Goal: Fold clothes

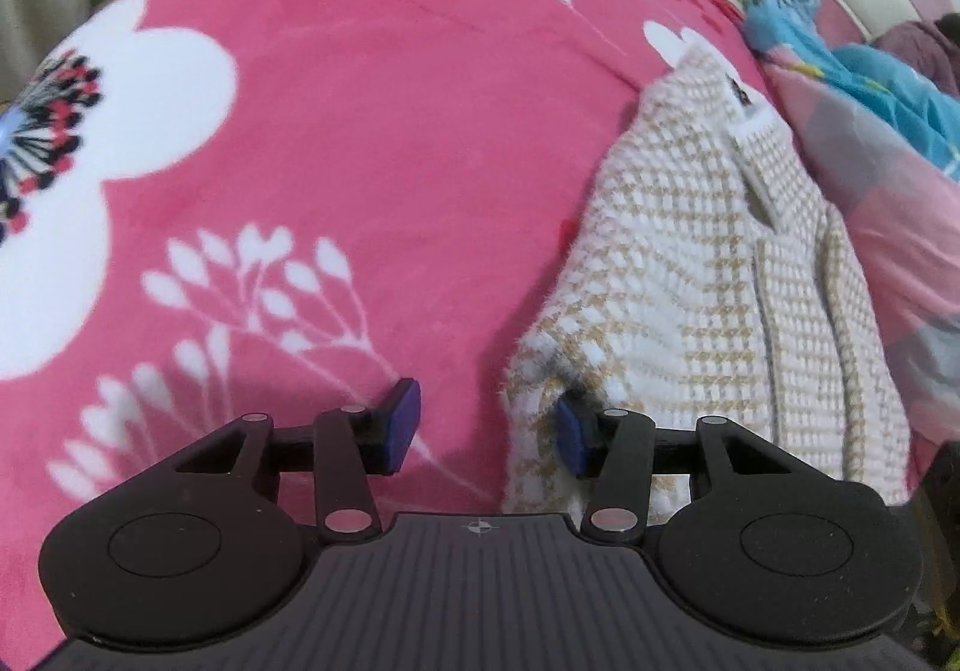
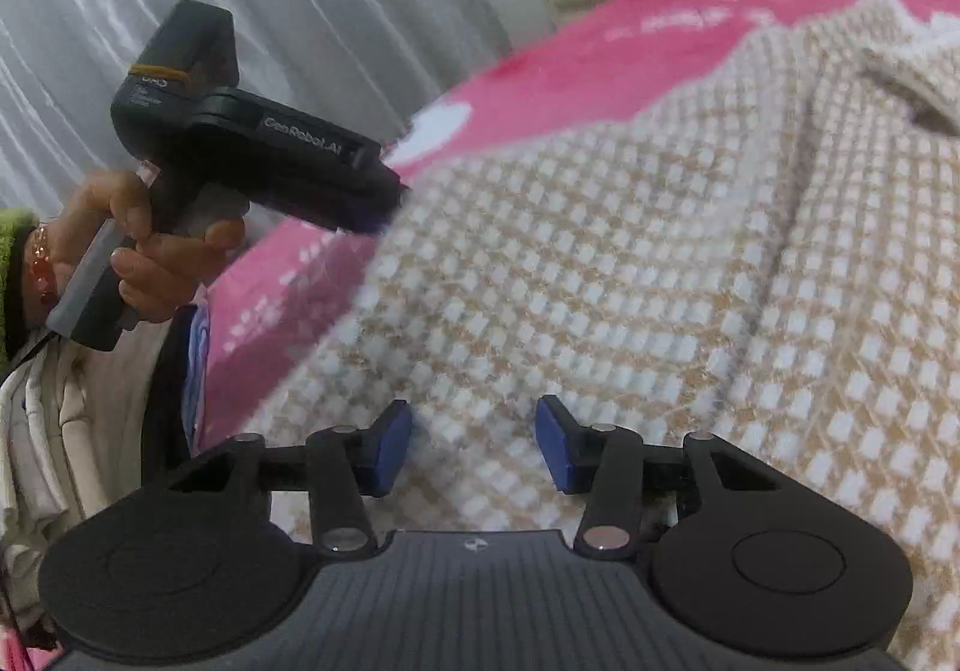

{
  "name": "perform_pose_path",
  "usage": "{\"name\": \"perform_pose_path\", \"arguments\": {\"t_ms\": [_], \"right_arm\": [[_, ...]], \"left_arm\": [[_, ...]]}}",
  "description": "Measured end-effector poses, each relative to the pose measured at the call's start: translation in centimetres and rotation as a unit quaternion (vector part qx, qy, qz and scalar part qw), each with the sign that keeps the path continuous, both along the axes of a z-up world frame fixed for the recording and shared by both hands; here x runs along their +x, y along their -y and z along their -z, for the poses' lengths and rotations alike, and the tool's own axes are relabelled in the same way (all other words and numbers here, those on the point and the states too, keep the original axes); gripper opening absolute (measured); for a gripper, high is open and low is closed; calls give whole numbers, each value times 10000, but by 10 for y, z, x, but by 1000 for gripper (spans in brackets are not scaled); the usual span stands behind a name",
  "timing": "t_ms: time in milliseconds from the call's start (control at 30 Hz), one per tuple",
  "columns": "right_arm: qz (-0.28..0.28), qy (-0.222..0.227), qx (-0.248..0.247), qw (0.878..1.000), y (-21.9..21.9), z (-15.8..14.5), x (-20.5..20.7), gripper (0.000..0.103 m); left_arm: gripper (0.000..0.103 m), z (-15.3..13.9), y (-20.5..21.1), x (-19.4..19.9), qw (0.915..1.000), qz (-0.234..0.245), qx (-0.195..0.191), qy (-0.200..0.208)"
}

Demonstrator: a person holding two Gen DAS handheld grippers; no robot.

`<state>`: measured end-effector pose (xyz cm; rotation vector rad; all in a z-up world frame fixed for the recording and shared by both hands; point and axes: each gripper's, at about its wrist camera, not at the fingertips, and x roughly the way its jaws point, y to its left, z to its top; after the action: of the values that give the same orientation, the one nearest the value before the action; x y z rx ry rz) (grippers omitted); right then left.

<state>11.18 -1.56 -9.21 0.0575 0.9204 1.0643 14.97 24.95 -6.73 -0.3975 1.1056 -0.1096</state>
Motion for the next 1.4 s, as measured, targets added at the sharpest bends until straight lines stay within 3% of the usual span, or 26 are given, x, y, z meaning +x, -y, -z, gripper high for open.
{"name": "perform_pose_path", "arguments": {"t_ms": [133, 200, 267, 367, 433, 500, 567, 667, 733, 900, 1000, 1133, 1200, 1233, 1333, 1400], "right_arm": [[-67, 236, 79, 9997, 2, -16, -12, 51], [-100, 354, 119, 9993, 3, -24, -18, 51], [-134, 472, 159, 9987, 4, -32, -24, 51], [-265, 716, 115, 9970, -2, -37, -35, 50], [-363, 880, -114, 9954, -11, -32, -40, 48], [-461, 1043, -343, 9929, -20, -27, -45, 48], [-558, 1206, -572, 9895, -29, -22, -51, 47], [-758, 1385, -532, 9860, -31, -26, -62, 42], [-919, 1453, -319, 9846, -26, -32, -73, 42], [-1139, 1599, -756, 9776, -31, -6, -91, 42], [-1308, 1671, -431, 9763, -24, -31, -107, 42], [-2175, 1956, -660, 9540, -19, -24, -163, 42], [-2362, 2322, -830, 9399, -16, -17, -193, 42], [-2398, 2455, -824, 9356, -14, -19, -201, 34], [-2605, 2130, -650, 9394, -8, -29, -204, 33], [-2910, 1945, -629, 9346, 1, -36, -208, 33]], "left_arm": [[47, -26, 7, -16, 9984, -82, 390, 397], [47, -45, 9, -26, 9938, -131, 735, 829], [48, -59, 14, -31, 9912, -38, 659, 1151], [49, -61, 38, -28, 9885, 517, 563, 1305], [49, -47, 54, -24, 9874, 817, 759, 1125], [49, -19, 64, -15, 9841, 998, 1294, 703], [55, 12, 52, -8, 9882, 718, 1351, 97], [55, 12, 30, -7, 9974, 260, 668, 77], [55, 12, 33, -10, 9964, 329, 766, 136], [56, 13, 39, -12, 9937, 473, 990, 246], [56, 11, 33, -19, 9946, 432, 916, 246], [56, 7, 31, -24, 9943, 420, 938, 268], [57, 12, 40, -7, 9942, 478, 931, 243], [57, 12, 40, -8, 9943, 477, 926, 245], [57, 11, 43, -7, 9940, 484, 938, 269], [57, 11, 46, -5, 9942, 472, 933, 271]]}}
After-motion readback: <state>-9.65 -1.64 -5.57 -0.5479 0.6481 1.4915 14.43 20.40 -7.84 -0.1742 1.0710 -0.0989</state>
